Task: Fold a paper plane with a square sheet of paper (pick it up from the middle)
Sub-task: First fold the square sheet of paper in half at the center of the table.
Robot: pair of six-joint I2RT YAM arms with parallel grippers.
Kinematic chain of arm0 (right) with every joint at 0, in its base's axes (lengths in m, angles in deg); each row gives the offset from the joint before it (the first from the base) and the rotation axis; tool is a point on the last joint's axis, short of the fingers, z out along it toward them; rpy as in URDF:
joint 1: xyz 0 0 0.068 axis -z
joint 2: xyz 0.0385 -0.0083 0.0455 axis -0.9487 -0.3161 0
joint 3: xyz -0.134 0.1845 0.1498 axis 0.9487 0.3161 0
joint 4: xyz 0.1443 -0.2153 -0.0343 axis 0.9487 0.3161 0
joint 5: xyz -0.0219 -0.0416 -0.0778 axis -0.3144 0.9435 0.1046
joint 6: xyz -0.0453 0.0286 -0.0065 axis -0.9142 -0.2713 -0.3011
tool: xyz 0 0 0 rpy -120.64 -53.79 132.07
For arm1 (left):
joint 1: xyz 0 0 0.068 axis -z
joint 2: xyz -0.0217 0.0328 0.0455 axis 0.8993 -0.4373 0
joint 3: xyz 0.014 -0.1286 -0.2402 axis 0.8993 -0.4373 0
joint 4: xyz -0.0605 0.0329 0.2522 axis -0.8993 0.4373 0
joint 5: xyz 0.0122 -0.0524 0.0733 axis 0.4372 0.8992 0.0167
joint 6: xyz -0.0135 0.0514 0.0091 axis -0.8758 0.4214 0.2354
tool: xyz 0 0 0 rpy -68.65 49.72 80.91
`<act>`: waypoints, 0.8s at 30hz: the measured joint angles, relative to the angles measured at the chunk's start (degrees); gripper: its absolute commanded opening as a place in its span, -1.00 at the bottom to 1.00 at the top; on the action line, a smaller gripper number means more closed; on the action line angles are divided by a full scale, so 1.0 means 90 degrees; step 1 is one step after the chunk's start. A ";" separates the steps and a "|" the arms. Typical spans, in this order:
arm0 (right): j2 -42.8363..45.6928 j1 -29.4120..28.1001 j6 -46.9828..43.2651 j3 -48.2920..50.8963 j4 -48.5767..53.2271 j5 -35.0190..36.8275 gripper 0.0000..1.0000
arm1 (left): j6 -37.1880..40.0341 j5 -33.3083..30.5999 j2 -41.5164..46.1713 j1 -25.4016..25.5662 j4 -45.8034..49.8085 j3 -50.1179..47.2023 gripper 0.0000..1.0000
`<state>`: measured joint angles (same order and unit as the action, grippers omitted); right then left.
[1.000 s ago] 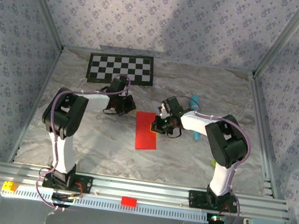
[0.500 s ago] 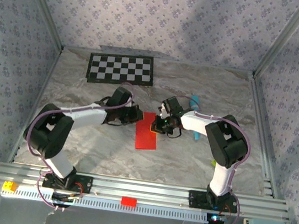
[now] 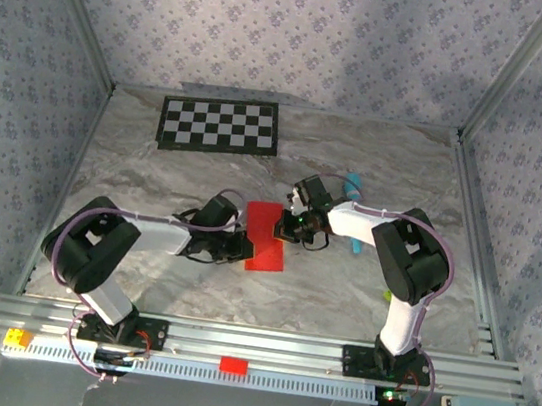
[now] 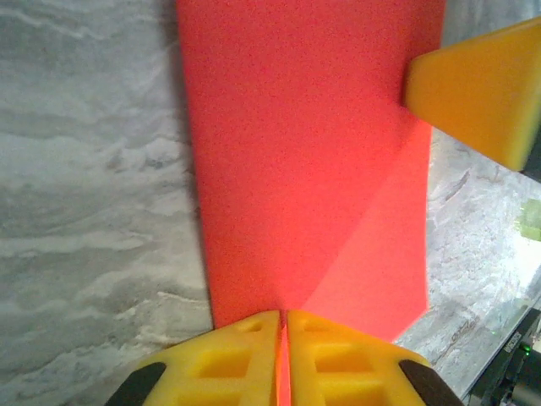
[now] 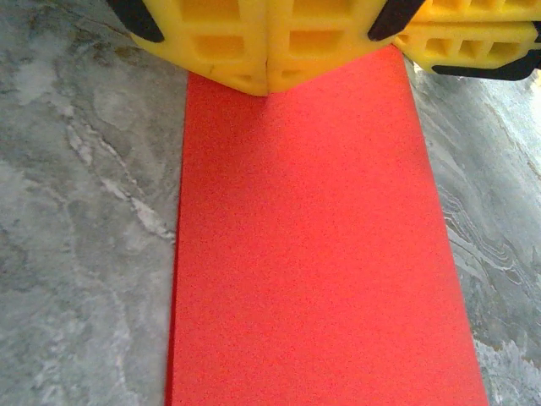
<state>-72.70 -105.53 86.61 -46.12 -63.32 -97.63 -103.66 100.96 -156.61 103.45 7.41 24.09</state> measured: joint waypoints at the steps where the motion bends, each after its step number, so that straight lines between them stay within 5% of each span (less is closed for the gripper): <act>1: 0.0000 -0.0010 0.0000 0.0000 -0.0002 0.0000 -1.00 | 0.0015 -0.0015 0.0044 0.0002 0.0000 -0.0036 -0.78; 14: 0.0002 -0.0012 0.0000 0.0000 0.0000 0.0002 -1.00 | -0.0063 -0.0017 0.1149 0.0017 0.0291 -0.0342 -0.73; 24: 0.0002 -0.0019 0.0000 -0.0002 -0.0002 0.0007 -1.00 | -0.0233 0.0158 0.0512 0.0170 -0.0029 0.0010 -0.75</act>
<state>-72.67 -105.70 86.61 -46.14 -63.34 -97.57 -105.76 102.38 -151.99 104.98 7.15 24.18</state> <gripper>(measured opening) 0.051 0.128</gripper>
